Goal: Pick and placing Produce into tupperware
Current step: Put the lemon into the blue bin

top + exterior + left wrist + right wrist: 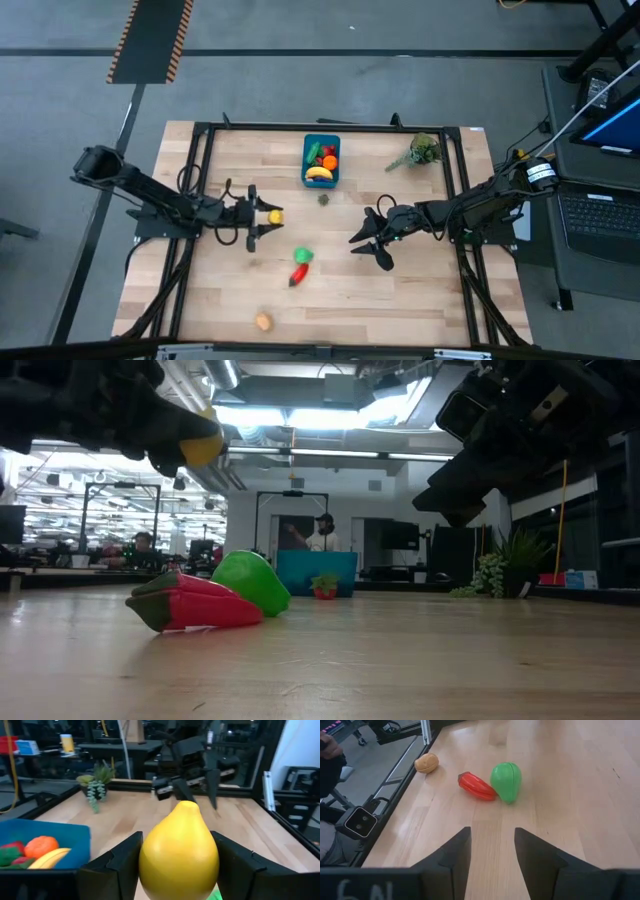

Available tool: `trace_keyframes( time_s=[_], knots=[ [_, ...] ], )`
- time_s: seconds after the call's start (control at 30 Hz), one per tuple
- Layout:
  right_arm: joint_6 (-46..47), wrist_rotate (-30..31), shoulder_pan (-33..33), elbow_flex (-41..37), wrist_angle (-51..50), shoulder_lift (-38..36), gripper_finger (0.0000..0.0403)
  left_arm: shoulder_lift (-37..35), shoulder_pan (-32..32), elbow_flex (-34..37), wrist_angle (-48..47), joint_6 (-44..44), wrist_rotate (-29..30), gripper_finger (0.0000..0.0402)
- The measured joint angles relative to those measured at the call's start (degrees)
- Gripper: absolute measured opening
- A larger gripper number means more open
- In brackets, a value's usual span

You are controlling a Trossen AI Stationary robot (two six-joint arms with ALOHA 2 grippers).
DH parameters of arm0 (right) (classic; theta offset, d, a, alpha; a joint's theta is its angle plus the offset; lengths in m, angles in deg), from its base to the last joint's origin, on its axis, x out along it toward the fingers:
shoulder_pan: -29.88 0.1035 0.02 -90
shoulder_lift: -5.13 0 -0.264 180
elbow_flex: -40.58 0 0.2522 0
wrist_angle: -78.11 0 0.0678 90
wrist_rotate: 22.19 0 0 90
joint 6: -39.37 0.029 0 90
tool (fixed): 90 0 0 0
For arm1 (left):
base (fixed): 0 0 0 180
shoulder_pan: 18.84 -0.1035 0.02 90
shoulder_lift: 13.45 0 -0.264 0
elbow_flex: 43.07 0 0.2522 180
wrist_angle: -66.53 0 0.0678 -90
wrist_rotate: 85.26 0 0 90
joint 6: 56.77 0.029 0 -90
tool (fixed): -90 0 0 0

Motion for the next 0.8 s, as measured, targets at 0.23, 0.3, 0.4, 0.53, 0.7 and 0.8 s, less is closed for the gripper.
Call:
trace_keyframes(
  time_s=[0.23,0.3,0.4,0.53,0.7,0.8],
  knots=[
    [0.14,2.59,0.00,0.00,0.00,0.00,0.0153,0.04,-4.39,-0.83,1.00,-0.07,0.11,0.0199],
    [0.02,4.08,0.00,0.00,0.00,0.00,0.0153,0.27,-5.74,-1.42,1.11,0.65,0.53,0.0199],
    [-0.05,6.23,-0.11,0.00,0.00,0.00,0.0153,1.40,-7.88,-2.52,1.27,1.96,3.15,0.0199],
    [-1.73,8.51,-0.11,0.00,-0.02,0.00,0.0153,5.16,-11.74,-4.65,0.98,3.34,3.78,0.0199],
    [-4.90,10.98,-0.13,0.00,0.00,0.00,0.0153,12.15,-17.14,-8.79,0.55,3.46,2.77,0.0199],
    [-7.31,13.85,-0.15,0.00,0.73,0.00,0.0153,16.15,-20.53,-11.88,-0.90,3.44,2.60,0.0199]
  ],
)
